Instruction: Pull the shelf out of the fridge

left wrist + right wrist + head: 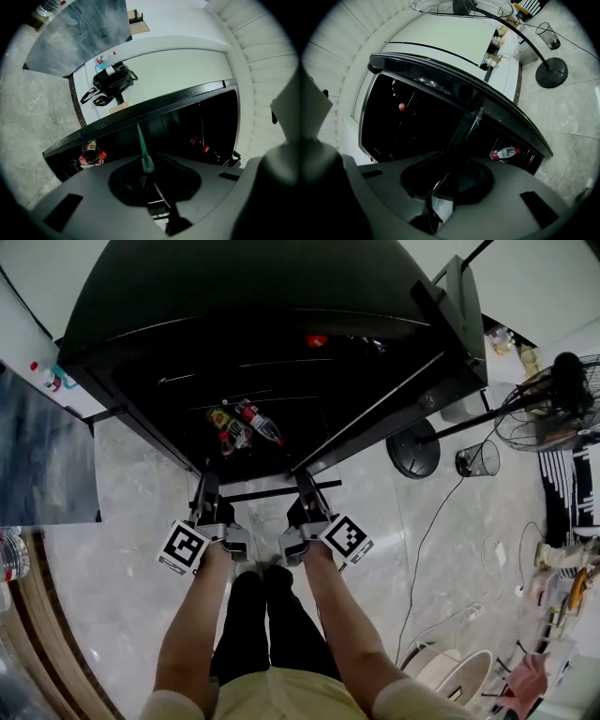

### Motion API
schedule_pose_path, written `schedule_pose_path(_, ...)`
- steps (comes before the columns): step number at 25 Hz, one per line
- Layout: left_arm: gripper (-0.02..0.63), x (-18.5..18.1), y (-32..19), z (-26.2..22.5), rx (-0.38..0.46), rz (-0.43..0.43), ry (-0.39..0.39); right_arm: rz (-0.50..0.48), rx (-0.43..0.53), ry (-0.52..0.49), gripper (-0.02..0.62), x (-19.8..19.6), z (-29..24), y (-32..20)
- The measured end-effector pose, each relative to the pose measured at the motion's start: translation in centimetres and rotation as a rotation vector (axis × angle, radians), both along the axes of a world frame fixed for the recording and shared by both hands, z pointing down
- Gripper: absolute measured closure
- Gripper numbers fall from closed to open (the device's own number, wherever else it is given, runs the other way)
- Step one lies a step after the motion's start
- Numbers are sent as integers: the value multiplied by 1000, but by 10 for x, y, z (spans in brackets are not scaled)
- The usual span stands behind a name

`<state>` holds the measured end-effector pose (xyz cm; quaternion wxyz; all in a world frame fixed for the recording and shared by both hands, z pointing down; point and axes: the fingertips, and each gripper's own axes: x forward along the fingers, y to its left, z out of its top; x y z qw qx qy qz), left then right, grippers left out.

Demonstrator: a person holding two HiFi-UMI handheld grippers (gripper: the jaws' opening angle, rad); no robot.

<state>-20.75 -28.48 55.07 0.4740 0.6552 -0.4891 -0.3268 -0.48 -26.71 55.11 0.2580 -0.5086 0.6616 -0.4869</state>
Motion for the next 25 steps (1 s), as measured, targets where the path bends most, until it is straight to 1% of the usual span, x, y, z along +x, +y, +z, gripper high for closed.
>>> schedule_pose_path(3,544,-1,11,-5,-8,2,1,3,-4,-2,520,-1,-4,11)
schedule_pose_path(7,543,0,26,-15,-13,5,-15,1,3,-6,520,1,-15,25)
schedule_pose_path(11,543,2,38,-35,18,12,-36,-12,29,8,518,3,-33,38)
schedule_pose_path(15,543,7,54,-53,50,4,-28,-29,50,8,518,7,-51,51)
schedule_pose_path(18,541,11,67,-65,70,17,-59,-37,50,11,517,10,-62,64)
schedule_pose_path(21,540,8,84,-76,49,4,-86,-50,49,6,515,7,-73,77)
schedule_pose_path(25,541,9,102,-94,44,-11,-76,-60,62,5,515,9,-91,93)
